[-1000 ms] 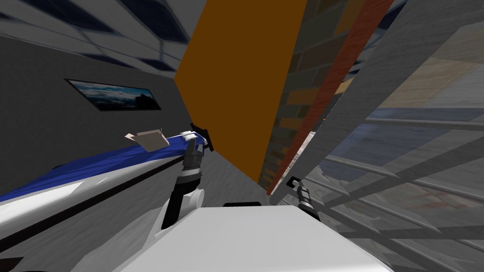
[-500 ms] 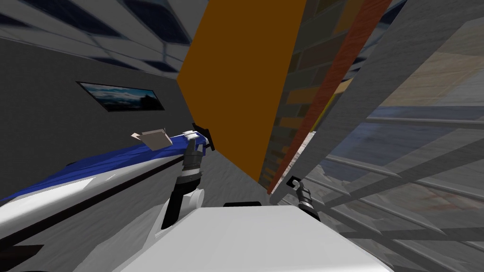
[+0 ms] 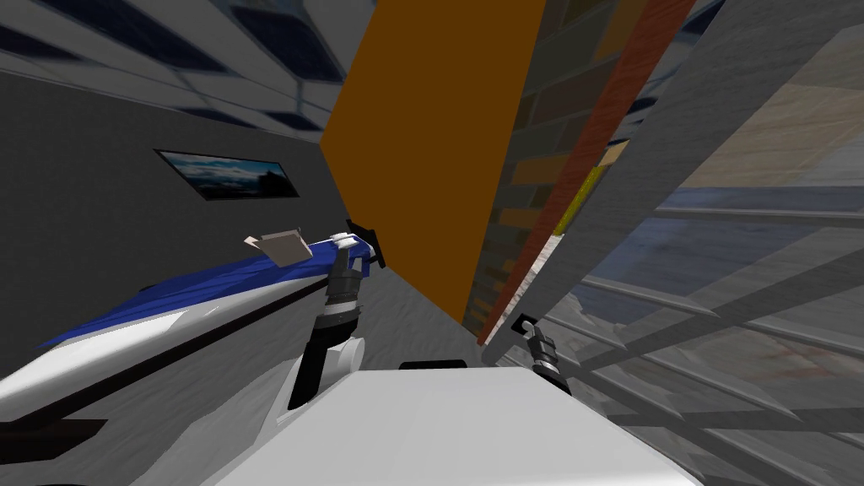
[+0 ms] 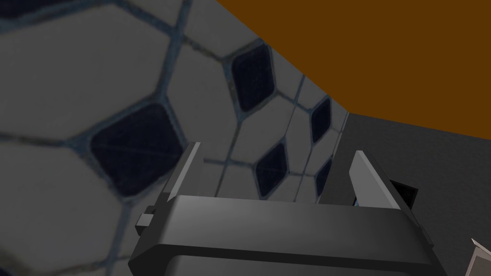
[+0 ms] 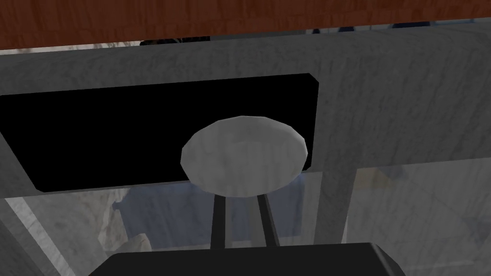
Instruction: Pull the door open
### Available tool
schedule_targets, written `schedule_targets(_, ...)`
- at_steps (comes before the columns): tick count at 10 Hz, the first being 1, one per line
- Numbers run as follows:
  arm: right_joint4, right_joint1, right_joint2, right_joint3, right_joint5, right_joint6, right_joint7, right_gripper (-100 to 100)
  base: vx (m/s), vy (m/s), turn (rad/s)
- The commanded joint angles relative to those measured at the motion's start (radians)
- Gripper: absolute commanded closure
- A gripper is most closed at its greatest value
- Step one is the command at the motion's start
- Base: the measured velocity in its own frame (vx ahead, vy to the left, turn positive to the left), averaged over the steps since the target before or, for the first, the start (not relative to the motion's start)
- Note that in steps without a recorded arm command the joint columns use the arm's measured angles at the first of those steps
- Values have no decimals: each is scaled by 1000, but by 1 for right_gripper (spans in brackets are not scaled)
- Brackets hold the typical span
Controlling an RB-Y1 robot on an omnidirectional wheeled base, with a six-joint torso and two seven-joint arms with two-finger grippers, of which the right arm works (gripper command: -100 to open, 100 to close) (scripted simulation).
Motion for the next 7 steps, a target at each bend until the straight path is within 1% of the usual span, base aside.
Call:
schedule_targets(1,-12,-6,6,12,-2,-2,-35,100,-37,-3,13)
schedule_targets(2,4,-9,2,14,-22,-6,-64,-100,-46,-13,-1)
schedule_targets(4,-3,-11,7,27,-43,-8,-113,-100,-52,-20,13)
schedule_targets(6,-13,-14,13,44,-72,-10,-169,-100,-60,13,47)
schedule_targets(7,-13,-14,13,44,-72,-10,-178,-100,-43,14,9)
